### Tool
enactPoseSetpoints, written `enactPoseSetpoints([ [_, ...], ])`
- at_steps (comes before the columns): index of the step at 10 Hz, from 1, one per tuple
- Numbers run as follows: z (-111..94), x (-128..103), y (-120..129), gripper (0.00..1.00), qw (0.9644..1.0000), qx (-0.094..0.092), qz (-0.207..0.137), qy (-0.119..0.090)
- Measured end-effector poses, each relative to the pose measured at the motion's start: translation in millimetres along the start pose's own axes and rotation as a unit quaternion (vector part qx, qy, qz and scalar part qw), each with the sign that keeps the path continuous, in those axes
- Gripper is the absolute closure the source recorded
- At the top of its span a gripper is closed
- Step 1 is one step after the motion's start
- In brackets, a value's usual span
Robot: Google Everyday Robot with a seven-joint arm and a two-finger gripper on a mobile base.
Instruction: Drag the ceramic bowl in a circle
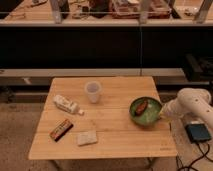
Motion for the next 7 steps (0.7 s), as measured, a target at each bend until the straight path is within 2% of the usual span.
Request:
enactPoseSetpoints([
  [1, -2, -18, -6, 1.0, 0.9998, 0.004, -0.016, -0.009],
  [3, 3, -56, -42, 1.0, 0.9973, 0.019, -0.061, -0.036],
  [4, 9, -66, -60, 1.0, 0.9958, 0.028, -0.074, -0.047],
  [6, 25, -77, -98, 1.0, 0.9925, 0.047, -0.087, -0.072],
  [7, 35, -73, -119, 1.0, 0.9913, 0.062, -0.076, -0.088],
])
